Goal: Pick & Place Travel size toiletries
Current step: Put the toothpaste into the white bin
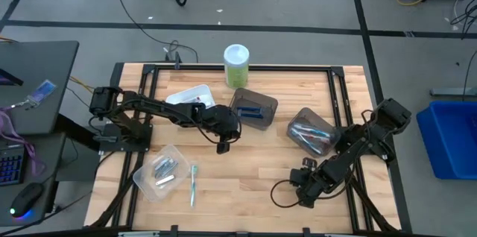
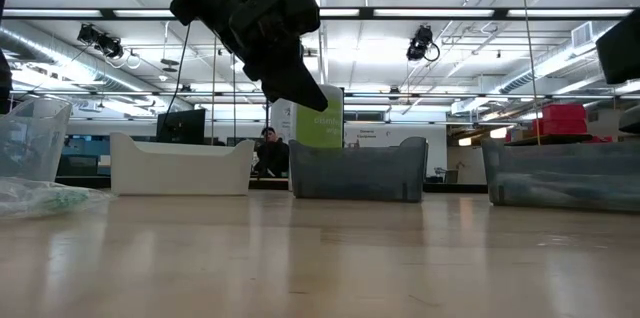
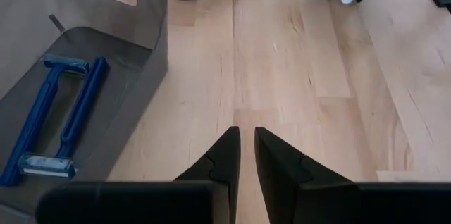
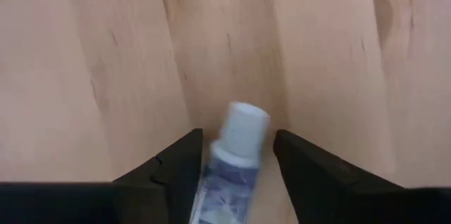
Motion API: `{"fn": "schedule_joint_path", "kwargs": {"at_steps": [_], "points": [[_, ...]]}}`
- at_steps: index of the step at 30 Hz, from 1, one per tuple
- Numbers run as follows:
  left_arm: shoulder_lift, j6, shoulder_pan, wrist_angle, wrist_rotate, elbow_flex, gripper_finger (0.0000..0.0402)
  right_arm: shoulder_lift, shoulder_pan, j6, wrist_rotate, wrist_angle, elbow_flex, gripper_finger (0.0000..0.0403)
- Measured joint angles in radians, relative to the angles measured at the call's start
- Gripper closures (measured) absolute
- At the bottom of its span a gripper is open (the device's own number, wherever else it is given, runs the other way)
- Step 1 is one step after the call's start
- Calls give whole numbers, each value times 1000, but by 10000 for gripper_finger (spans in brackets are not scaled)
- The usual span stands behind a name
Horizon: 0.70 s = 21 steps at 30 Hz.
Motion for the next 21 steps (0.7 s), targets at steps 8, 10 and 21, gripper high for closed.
{"fn": "schedule_joint_path", "kwargs": {"at_steps": [8, 10, 21], "points": [[0, -3, -1, 0, 0, 0, 351, 1, -2, -13, 32, 23, -6, 297], [0, -7, -1, 1, 0, 0, 351, -1, -10, -11, 52, 38, 6, 310], [0, -52, -3, 10, 0, 0, 351, -72, -139, -428, 509, 325, 101, 319]]}}
